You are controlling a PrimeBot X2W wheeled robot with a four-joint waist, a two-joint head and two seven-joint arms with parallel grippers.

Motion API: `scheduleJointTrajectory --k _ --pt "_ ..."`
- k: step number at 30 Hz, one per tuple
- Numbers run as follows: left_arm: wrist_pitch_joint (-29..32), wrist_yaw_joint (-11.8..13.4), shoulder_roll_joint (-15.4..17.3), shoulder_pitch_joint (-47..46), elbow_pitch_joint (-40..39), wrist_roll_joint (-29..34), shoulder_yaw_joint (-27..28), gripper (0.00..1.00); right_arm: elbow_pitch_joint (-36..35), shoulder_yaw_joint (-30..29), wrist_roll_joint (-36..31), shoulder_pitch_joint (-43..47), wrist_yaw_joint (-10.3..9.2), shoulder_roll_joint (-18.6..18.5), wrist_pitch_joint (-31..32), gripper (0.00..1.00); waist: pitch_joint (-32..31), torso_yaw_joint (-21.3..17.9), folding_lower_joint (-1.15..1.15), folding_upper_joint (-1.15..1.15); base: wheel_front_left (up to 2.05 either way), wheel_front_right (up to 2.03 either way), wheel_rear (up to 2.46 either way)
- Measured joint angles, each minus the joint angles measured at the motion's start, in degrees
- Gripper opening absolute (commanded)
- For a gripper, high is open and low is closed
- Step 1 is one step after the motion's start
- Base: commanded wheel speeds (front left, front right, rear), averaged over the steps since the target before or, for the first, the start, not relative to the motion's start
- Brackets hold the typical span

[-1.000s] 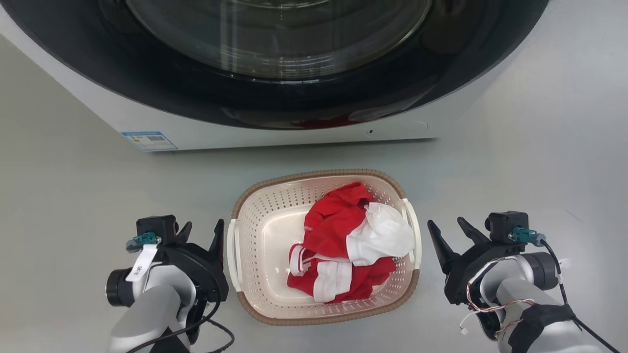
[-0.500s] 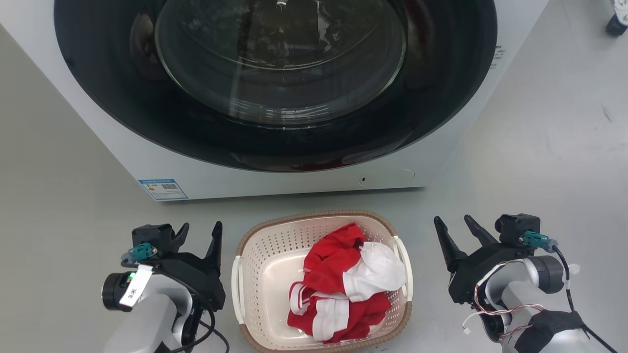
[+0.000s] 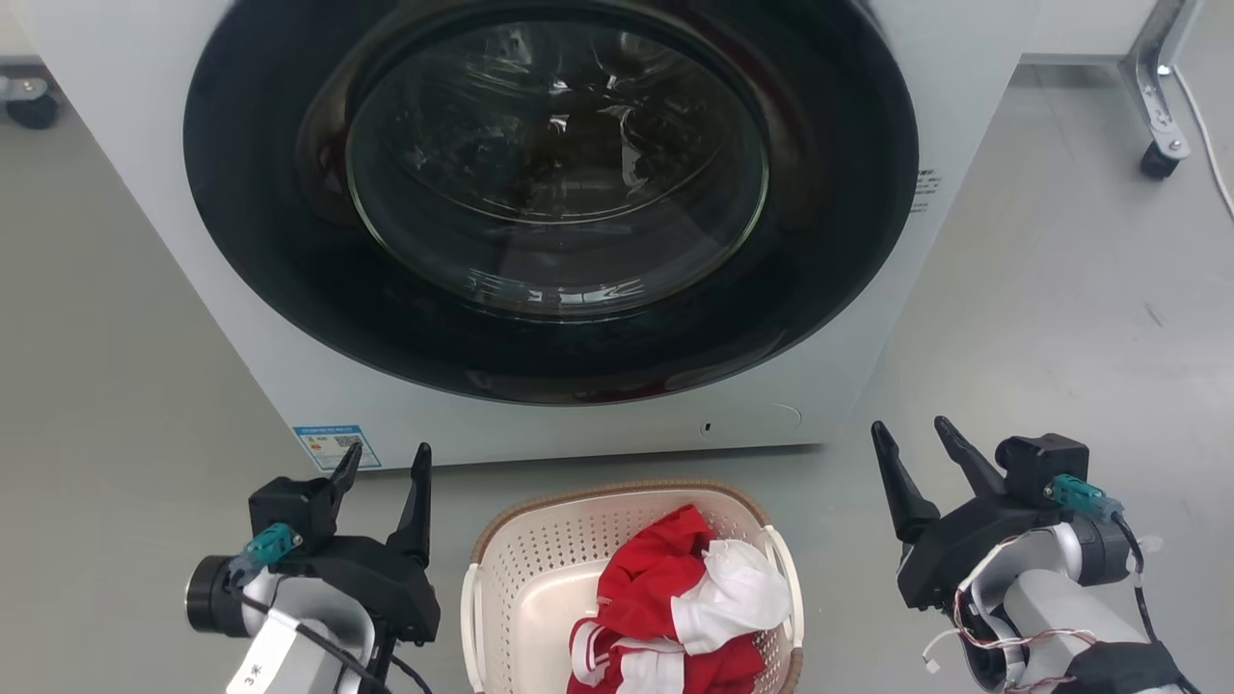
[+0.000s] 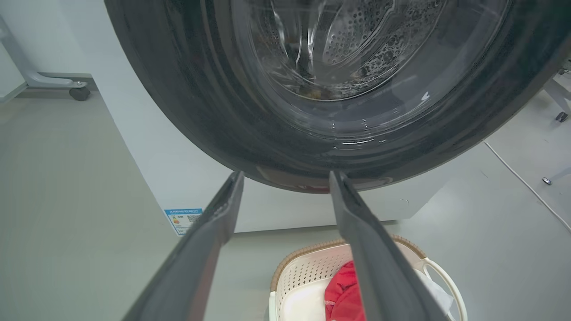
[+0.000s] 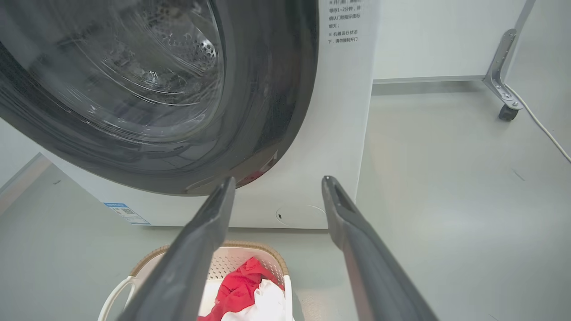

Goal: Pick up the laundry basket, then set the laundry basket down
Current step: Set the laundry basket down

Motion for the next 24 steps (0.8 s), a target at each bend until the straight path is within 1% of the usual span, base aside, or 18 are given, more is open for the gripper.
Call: scheduleJointTrajectory --k 9,13,19,24 --pt "0.0 3.05 2.02 8.67 -14.07 3.52 1.25 1.0 -9.83 -2.13 -3.11 7.49 -4.02 -2.08 0.0 1.0 -4.0 0.2 0.0 0.0 0.0 0.0 0.0" --pt "-0.01 4.01 3.25 13.33 -19.97 4.82 1.97 1.0 -14.43 -3.01 -4.06 10.8 -5.21 -2.66 -0.01 1.0 -5.45 0.38 -0.01 0.0 0.0 0.0 0.0" --pt "-0.01 4.99 4.08 18.97 -27.63 6.3 3.03 1.0 -20.63 -4.9 -5.75 15.61 -6.49 -3.6 -0.01 1.0 -6.82 0.31 0.0 0.01 0.0 0.0 0.0" --pt "-0.01 5.45 4.44 22.35 -31.79 6.93 4.3 1.0 -24.15 -6.77 -6.72 19.41 -7.01 -4.04 -0.01 1.0 -7.52 0.14 0.0 0.01 0.0 0.0 0.0"
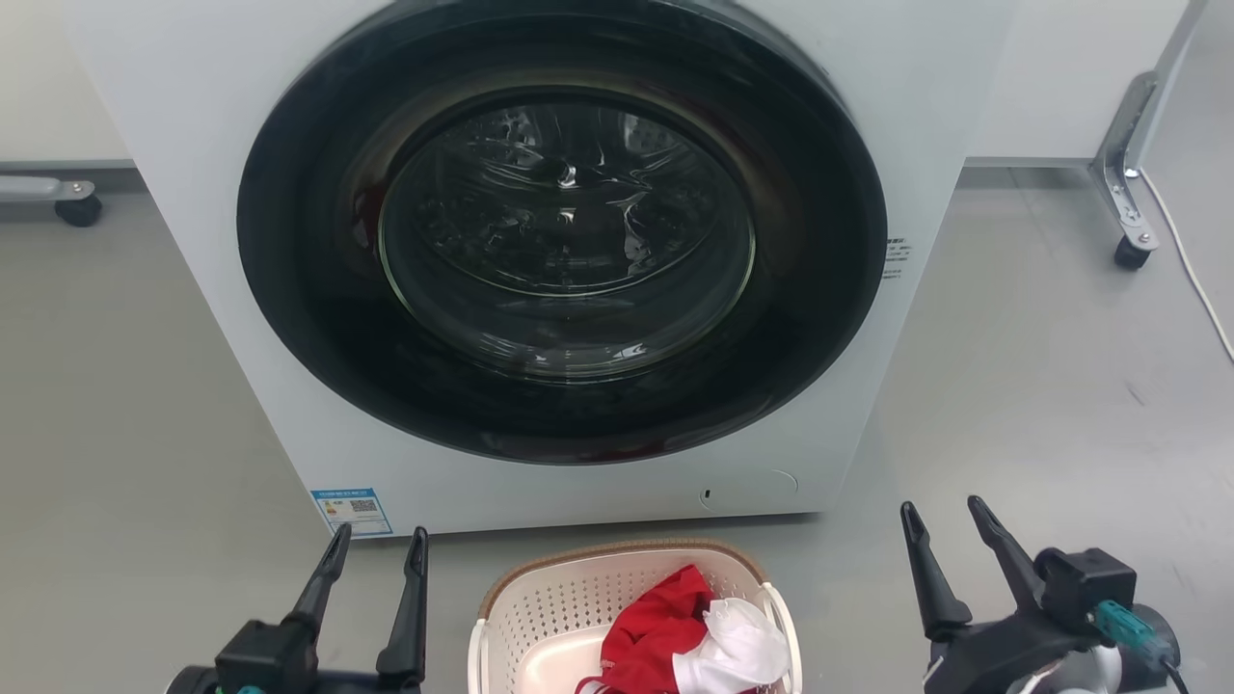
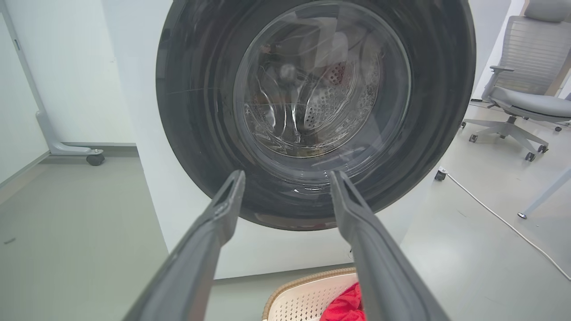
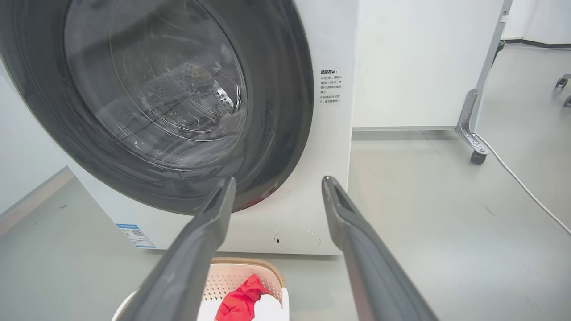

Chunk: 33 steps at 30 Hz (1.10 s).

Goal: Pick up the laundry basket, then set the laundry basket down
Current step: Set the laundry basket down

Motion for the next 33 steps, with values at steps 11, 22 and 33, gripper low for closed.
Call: scheduleJointTrajectory --k 11,22,33 --pt "0.02 0.51 -0.09 5.87 -5.46 0.44 2.98 1.0 -5.82 -3.81 -2.59 5.54 -0.52 -0.46 0.0 1.0 -0.43 -0.09 0.0 0.0 0.0 0.0 0.0" --pt "2.13 0.52 -1.72 7.28 -7.17 2.12 5.86 1.0 -7.77 -8.43 -4.89 7.77 -0.53 -0.09 0.0 1.0 -0.14 0.01 0.0 0.0 0.0 0.0 0.0" --pt "4.74 0.56 -3.0 8.21 -8.2 4.0 7.31 1.0 -8.17 -9.45 -7.5 8.67 -0.53 1.32 0.01 1.0 0.02 0.21 0.01 0.0 0.0 0.0 0.0"
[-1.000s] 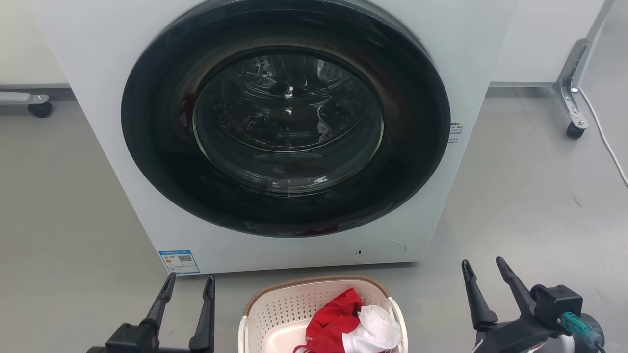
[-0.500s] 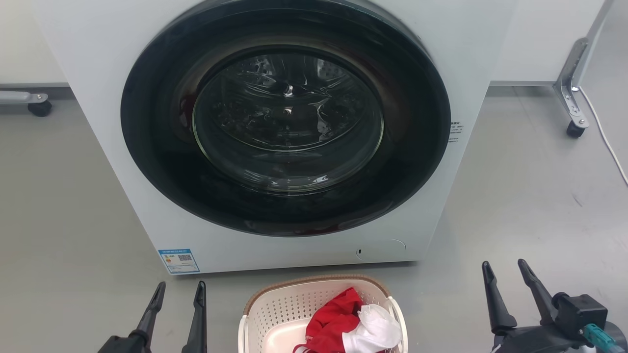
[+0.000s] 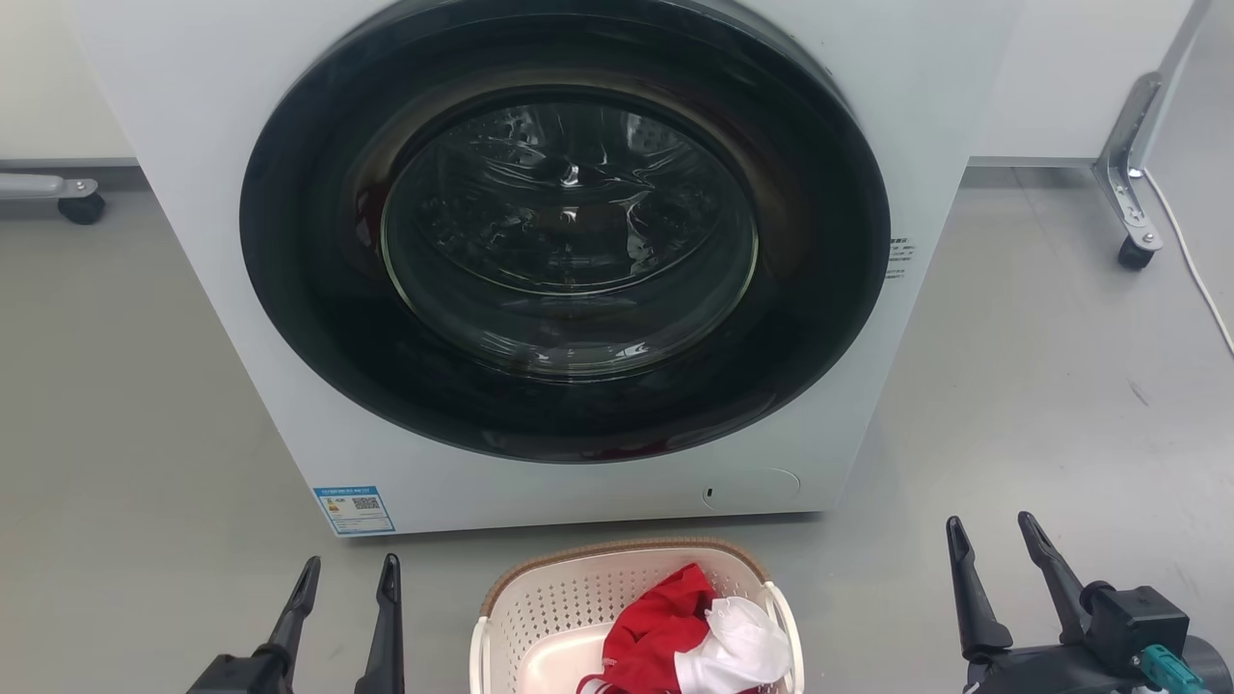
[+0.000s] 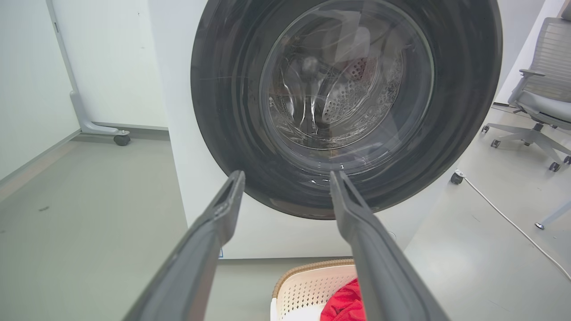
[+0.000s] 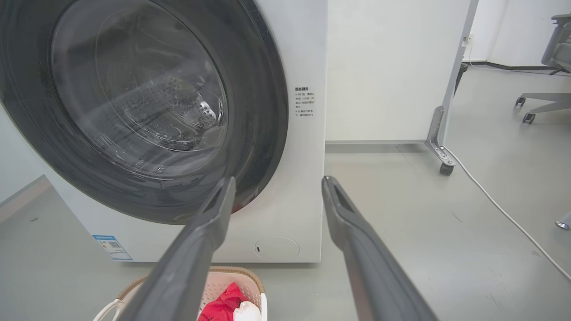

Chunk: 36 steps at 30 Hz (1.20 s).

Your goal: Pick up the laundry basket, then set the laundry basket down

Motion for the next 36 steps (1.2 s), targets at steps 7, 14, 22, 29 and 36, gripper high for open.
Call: scheduleJointTrajectory --k 7,14,22,29,36 --pt "1.21 0.0 -0.3 0.05 -0.41 1.49 0.31 1.0 -0.38 -0.58 -0.59 0.06 0.0 0.26 0.09 1.0 0.08 0.08 0.0 0.0 0.0 0.0 0.0" --pt "2.08 0.0 -0.58 0.13 -1.01 2.16 0.84 0.0 -0.93 -1.15 -2.04 0.08 0.0 0.73 0.21 0.0 0.14 0.1 0.0 0.0 0.0 0.0 0.0" --pt "2.44 -0.38 -1.36 1.2 1.91 1.24 0.76 0.0 1.54 -1.25 -1.25 2.08 0.22 2.34 0.88 0.0 0.18 0.06 0.0 0.0 0.0 0.0 0.0" --pt "3.45 -1.15 -1.89 1.01 2.74 -3.3 2.19 0.0 1.69 -3.2 3.85 2.01 1.19 2.98 2.37 0.0 0.25 -0.05 0.0 0.0 0.0 0.0 0.0" --pt "4.6 -2.18 -2.34 0.66 3.63 -9.34 3.57 0.0 1.99 -5.16 9.0 1.77 2.29 3.89 4.16 0.0 0.3 -0.15 0.0 0.0 0.0 0.0 0.0"
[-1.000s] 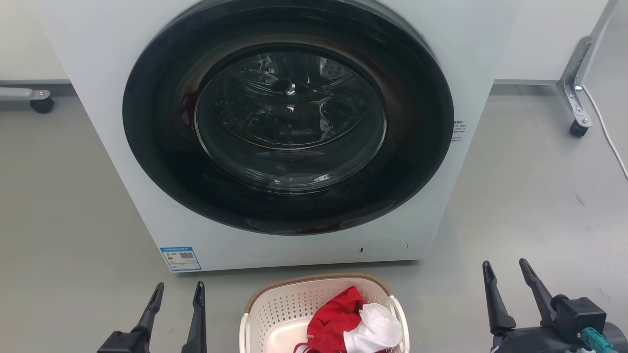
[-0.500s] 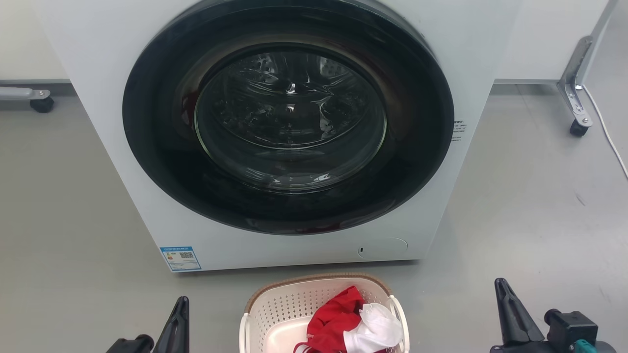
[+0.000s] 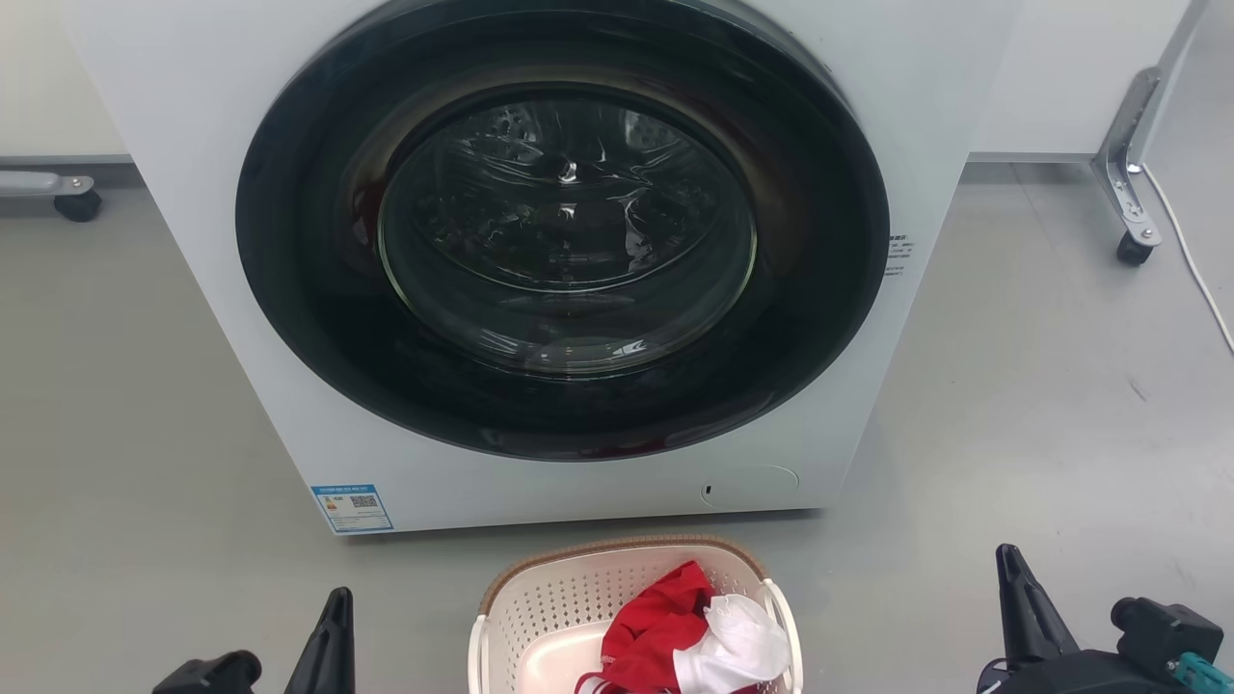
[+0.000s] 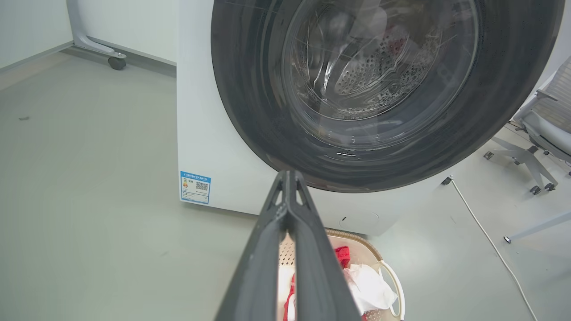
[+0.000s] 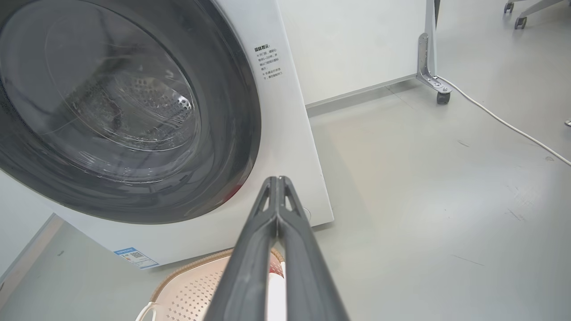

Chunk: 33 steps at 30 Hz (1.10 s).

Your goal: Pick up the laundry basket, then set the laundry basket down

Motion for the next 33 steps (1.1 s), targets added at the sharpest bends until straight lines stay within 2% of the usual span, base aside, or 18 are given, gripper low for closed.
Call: scheduleJointTrajectory --k 33 --pt "4.91 -4.54 -2.54 -3.86 4.74 -24.12 6.25 0.0 1.35 -9.04 23.75 -1.67 4.72 4.02 7.08 0.0 0.22 -0.44 0.0 0.0 0.0 0.0 0.0"
